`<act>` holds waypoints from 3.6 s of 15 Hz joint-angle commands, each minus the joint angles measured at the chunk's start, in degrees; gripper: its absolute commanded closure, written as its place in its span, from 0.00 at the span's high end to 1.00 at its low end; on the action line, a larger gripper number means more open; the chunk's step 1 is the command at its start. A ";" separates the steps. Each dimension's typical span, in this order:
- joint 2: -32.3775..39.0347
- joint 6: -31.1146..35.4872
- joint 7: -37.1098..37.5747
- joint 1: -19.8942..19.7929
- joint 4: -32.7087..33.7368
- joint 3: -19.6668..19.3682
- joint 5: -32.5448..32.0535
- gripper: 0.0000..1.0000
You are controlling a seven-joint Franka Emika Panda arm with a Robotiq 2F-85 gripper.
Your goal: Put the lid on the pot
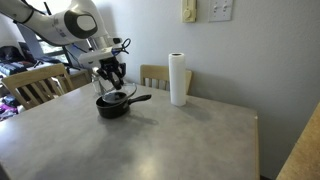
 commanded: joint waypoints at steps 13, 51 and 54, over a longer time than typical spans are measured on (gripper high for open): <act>1.56 0.37 -0.79 -0.68 2.15 1.46 -0.25 0.14; 4.15 1.49 5.96 1.51 1.34 4.82 1.23 0.14; 4.01 1.89 6.59 1.45 0.99 4.61 1.14 0.14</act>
